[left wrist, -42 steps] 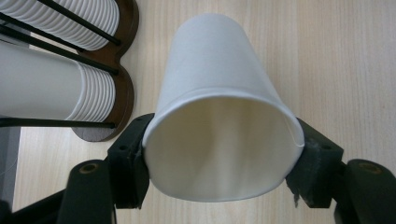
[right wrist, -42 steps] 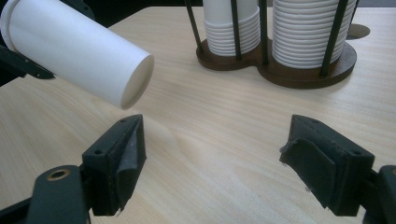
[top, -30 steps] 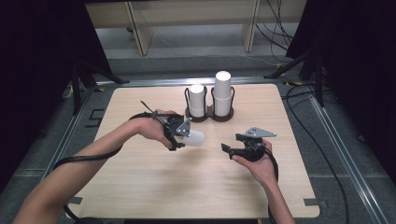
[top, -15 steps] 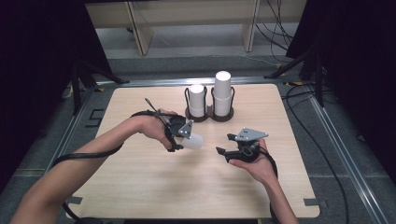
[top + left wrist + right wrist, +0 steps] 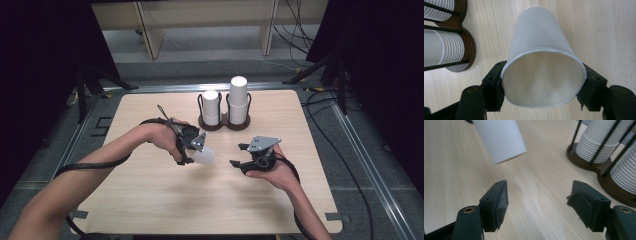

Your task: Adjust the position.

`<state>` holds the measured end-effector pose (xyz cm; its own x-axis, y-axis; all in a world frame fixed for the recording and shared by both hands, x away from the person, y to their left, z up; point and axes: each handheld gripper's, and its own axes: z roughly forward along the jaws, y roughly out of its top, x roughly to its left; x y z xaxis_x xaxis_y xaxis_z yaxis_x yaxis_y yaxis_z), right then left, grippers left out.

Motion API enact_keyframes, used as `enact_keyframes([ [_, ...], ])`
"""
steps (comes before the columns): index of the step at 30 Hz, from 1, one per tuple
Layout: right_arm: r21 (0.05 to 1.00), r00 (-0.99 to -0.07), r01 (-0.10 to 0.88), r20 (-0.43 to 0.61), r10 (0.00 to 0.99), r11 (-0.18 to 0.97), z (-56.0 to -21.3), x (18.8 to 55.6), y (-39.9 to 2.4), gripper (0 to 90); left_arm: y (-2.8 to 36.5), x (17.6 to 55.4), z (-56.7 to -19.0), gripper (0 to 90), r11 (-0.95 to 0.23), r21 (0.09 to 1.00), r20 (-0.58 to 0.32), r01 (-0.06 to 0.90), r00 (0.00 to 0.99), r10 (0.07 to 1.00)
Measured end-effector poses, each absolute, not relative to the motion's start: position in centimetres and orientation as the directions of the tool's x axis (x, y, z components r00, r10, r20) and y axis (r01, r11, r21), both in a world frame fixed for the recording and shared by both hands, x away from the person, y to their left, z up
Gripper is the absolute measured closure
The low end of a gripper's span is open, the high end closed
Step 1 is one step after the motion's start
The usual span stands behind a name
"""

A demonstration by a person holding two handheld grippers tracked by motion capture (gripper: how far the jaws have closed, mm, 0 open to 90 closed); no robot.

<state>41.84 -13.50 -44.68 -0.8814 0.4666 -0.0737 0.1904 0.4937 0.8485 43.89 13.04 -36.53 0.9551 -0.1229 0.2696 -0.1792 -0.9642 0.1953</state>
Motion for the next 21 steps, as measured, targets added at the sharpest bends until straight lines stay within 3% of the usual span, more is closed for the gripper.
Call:
enact_keyframes([
  [5,0.822,-0.907,0.149,-0.109,0.408,0.550,-44.4,41.7,-12.8,32.5,12.6,43.8,-36.4,33.1,-0.967,0.166,0.253,-0.194,0.956,-0.149],
  [6,0.816,-0.916,0.103,-0.145,0.375,0.568,-44.3,41.9,-12.6,32.7,12.6,43.7,-36.3,33.1,-0.967,0.160,0.247,-0.197,0.957,-0.154],
  [9,0.805,-0.928,0.108,-0.129,0.350,0.584,-44.2,41.7,-12.2,33.2,12.4,43.6,-36.3,33.0,-0.969,0.145,0.237,-0.202,0.958,-0.164],
  [21,0.820,-0.956,0.020,-0.152,0.252,0.572,-43.8,41.8,-11.0,32.6,12.3,43.7,-36.0,33.1,-0.976,0.092,0.216,-0.197,0.961,-0.174],
])
